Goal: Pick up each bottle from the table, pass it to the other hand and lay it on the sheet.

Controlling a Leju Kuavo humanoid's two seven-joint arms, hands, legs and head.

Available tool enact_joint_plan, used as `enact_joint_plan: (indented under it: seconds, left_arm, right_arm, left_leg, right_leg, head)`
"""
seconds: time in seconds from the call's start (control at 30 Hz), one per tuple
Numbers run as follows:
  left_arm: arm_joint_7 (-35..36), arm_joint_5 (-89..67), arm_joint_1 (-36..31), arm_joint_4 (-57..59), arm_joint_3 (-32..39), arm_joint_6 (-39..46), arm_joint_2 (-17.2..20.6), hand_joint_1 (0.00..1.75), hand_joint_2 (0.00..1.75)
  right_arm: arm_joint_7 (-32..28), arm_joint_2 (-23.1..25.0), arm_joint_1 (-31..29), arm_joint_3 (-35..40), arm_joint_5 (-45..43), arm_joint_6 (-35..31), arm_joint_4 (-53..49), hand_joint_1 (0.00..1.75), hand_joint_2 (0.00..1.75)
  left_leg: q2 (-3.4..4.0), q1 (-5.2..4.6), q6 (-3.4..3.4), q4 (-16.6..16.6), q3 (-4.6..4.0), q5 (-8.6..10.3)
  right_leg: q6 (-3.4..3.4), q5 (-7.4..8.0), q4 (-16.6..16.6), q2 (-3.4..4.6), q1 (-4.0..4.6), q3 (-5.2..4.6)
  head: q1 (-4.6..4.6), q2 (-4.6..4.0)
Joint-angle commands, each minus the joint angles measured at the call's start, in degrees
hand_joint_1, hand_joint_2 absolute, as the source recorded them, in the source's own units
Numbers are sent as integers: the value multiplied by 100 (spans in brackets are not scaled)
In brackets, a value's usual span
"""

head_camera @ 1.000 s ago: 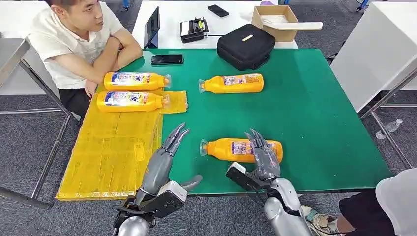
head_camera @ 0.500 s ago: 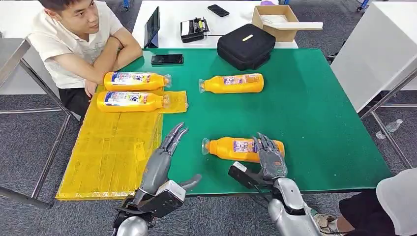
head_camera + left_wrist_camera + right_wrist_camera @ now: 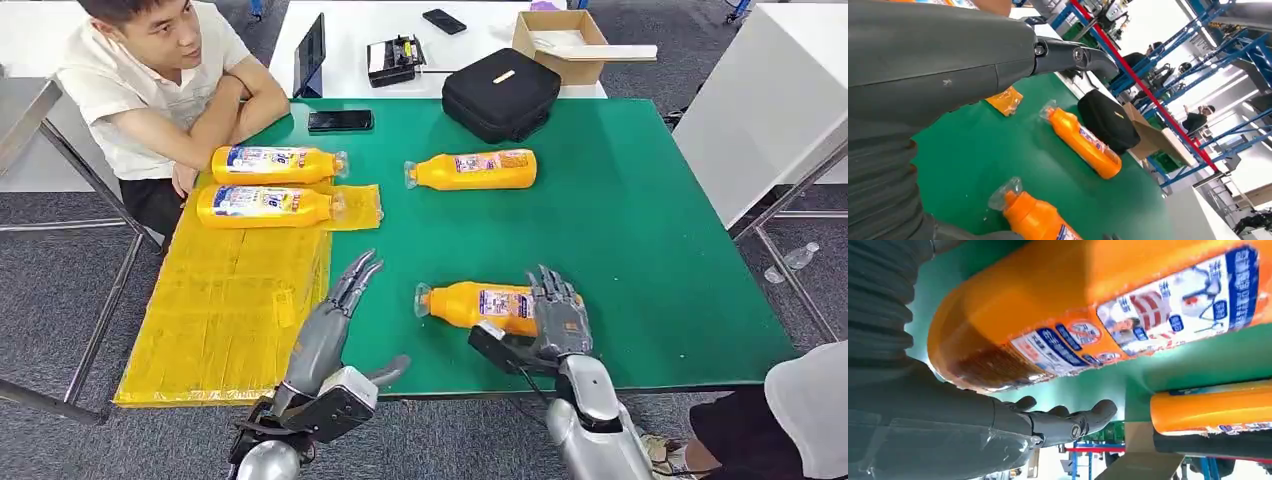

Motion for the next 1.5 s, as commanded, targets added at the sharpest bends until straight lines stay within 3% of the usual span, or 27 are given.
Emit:
enact_joint_plan:
  seconds: [0.03, 0.4, 0.47, 0.73, 0.87, 1.27, 1.43, 1.5]
  left_arm:
    - [33, -15, 115, 112, -74, -9, -228, 0, 175]
    - [42, -26, 116, 88, -29, -11, -244, 0, 175]
    - [38, -27, 92, 117, -18, -20, -244, 0, 175]
    - [-26, 14, 48, 148, -37, -94, -219, 0, 175]
    - [-53, 47, -17, 257, -91, -131, -218, 0, 175]
    - [-64, 78, -58, 301, -92, -134, -227, 0, 175]
    - [-101, 146, -77, 327, -101, -134, -211, 0, 175]
    - [-153, 434, -56, 359, -50, -173, -245, 0, 175]
  right_arm:
    - [0, 53, -182, -137, 30, 76, 122, 0, 175]
    - [265, 121, -431, -223, 467, 447, 455, 0, 175]
    - [225, 81, -488, -393, 277, 644, 744, 175, 175]
    - [81, -148, -585, -724, -183, 928, 1488, 175, 175]
    - [-13, -366, -751, -1120, -316, 638, 2232, 175, 175]
    - [31, -351, -849, -1279, -363, 722, 2430, 175, 175]
    - [-735, -278, -811, -1543, -1072, 775, 2374, 175, 175]
    - [-1488, -241, -572, -1783, -2179, 1237, 1984, 175, 175]
  left_leg:
    - [12, 1, 1, 1, 10, -6]
    - [19, 3, 1, 1, 17, -10]
    - [20, 3, 1, 0, 21, -11]
    - [-3, 3, 4, -5, 27, -6]
    - [-11, 5, 5, -8, 34, -3]
    - [-22, 6, 23, -6, 93, -17]
    - [-21, 8, 27, -10, 108, -14]
    - [-24, 4, 26, -6, 117, -16]
  right_leg:
    - [-14, -4, -1, 4, 4, 8]
    - [-20, -4, -4, 10, 7, 16]
    - [-22, -5, -5, 9, 8, 20]
    - [-18, -6, -14, -12, 7, 32]
    - [-21, -5, -20, -21, 10, 39]
    - [-6, -18, -34, -27, 11, 50]
    - [-14, -14, -52, -33, 14, 72]
    - [-5, -18, -47, -29, 9, 80]
  head:
    - [-2, 0]
    - [0, 0]
    - [0, 0]
    - [0, 0]
    - [0, 0]
    - [2, 0]
    - [2, 0]
    - [2, 0]
